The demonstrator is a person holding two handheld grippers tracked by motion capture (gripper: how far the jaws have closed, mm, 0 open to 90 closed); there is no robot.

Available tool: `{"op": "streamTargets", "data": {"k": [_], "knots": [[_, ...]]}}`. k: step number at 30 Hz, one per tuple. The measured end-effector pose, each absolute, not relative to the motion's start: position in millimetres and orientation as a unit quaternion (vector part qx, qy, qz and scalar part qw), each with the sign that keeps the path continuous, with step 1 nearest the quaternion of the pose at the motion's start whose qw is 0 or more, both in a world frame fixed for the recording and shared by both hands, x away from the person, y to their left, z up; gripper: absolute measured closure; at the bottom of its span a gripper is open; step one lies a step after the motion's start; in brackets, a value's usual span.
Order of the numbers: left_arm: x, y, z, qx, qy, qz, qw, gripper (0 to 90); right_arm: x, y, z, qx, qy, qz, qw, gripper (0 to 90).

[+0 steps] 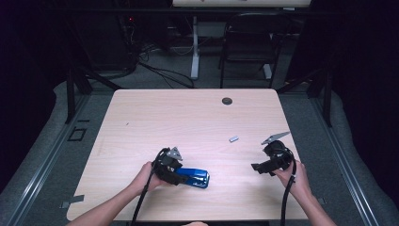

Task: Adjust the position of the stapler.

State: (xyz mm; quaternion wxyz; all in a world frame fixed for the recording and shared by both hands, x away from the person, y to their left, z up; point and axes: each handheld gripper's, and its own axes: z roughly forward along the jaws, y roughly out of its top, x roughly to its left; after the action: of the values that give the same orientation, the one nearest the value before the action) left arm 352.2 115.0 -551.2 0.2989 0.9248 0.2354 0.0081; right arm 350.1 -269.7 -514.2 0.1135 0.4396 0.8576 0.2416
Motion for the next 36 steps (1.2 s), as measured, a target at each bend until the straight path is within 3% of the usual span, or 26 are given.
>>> {"op": "streamTargets", "data": {"k": [18, 36], "knots": [[343.2, 104.4, -553.2, 0.918, 0.276, 0.025, 0.284, 41.1, 351.1, -263.9, -515.2, 0.434, 0.859, 0.258, 0.082, 14.6], [331.6, 91.9, -555.2, 0.910, 0.307, 0.071, 0.269, 36.9, 348.7, -203.3, -516.6, 0.366, 0.885, 0.286, 0.023, 16.9]]}}
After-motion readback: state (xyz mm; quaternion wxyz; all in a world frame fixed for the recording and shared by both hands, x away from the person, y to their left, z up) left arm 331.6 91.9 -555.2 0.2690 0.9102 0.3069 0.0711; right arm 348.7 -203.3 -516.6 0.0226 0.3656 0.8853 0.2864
